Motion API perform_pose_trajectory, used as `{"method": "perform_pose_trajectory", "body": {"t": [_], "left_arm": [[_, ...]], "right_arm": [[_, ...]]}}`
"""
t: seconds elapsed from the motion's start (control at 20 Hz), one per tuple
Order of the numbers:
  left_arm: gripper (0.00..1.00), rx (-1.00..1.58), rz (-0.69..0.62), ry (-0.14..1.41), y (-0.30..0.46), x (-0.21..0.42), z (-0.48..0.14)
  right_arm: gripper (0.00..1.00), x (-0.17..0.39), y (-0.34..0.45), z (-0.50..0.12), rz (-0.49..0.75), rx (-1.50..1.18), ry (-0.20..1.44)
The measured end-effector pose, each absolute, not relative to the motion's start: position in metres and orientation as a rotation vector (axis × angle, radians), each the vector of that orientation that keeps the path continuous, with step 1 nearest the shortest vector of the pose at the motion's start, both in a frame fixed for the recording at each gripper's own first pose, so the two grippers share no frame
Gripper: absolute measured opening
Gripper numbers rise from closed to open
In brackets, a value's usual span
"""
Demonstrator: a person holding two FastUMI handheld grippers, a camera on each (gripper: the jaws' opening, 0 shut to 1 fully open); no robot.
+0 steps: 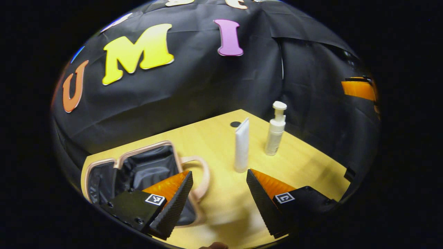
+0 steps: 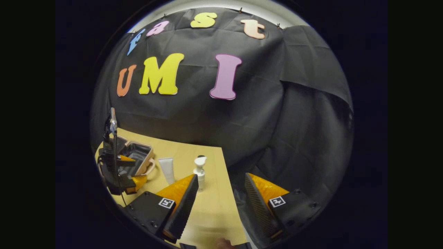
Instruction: First open the suitcase, pack the skin care products into it, and then close the suitcase.
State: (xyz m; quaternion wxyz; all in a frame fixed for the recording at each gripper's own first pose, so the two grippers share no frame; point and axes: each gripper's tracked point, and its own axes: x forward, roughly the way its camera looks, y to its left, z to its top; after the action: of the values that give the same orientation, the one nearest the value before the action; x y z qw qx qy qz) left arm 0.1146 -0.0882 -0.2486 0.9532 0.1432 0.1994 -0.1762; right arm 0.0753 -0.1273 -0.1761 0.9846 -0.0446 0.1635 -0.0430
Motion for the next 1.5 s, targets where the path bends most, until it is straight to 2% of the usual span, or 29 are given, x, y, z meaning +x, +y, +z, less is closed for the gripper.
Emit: {"method": "perform_pose_trajectory", "body": {"t": [0.2, 0.4, 0.5, 0.65, 0.7, 0.75, 0.8, 0.85, 0.9, 1.15, 1.2, 1.25, 1.35, 1.5], "left_arm": [[0.99, 0.263, -0.347, 0.451, -0.132, 0.149, -0.284], [0.98, 0.26, -0.293, 0.498, -0.14, 0.184, -0.314], [0.95, 0.258, -0.277, 0.514, -0.143, 0.192, -0.325], [0.81, 0.25, -0.273, 0.513, -0.145, 0.198, -0.332], [0.85, 0.248, -0.269, 0.507, -0.144, 0.2, -0.332], [0.72, 0.249, -0.266, 0.506, -0.144, 0.201, -0.332], [0.69, 0.25, -0.264, 0.501, -0.142, 0.202, -0.33], [0.59, 0.243, -0.273, 0.503, -0.142, 0.2, -0.329], [0.54, 0.233, -0.278, 0.504, -0.143, 0.197, -0.327], [0.46, 0.21, -0.292, 0.467, -0.137, 0.169, -0.288], [0.51, 0.21, -0.296, 0.44, -0.134, 0.163, -0.275], [0.38, 0.213, -0.302, 0.412, -0.133, 0.16, -0.265], [0.33, 0.22, -0.309, 0.423, -0.133, 0.159, -0.27], [0.34, 0.226, -0.318, 0.417, -0.133, 0.161, -0.277]], "right_arm": [[0.8, 0.077, -0.161, -0.192, -0.09, -0.109, 0.362], [0.8, 0.077, -0.187, -0.208, -0.097, -0.121, 0.393], [0.8, 0.077, -0.194, -0.217, -0.095, -0.122, 0.406], [0.81, 0.082, -0.198, -0.229, -0.087, -0.114, 0.425], [0.8, 0.083, -0.198, -0.232, -0.081, -0.106, 0.436], [0.81, 0.085, -0.195, -0.235, -0.07, -0.099, 0.445], [0.81, 0.089, -0.192, -0.238, -0.061, -0.096, 0.447], [0.81, 0.093, -0.188, -0.239, -0.048, -0.097, 0.444], [0.8, 0.097, -0.182, -0.239, -0.03, -0.099, 0.44], [0.8, 0.134, -0.136, -0.249, 0.072, -0.027, 0.448], [0.8, 0.143, -0.123, -0.252, 0.101, -0.012, 0.445], [0.8, 0.155, -0.11, -0.257, 0.127, -0.003, 0.437], [0.8, 0.175, -0.094, -0.273, 0.149, 0.002, 0.44], [0.81, 0.191, -0.08, -0.292, 0.156, -0.009, 0.465]]}}
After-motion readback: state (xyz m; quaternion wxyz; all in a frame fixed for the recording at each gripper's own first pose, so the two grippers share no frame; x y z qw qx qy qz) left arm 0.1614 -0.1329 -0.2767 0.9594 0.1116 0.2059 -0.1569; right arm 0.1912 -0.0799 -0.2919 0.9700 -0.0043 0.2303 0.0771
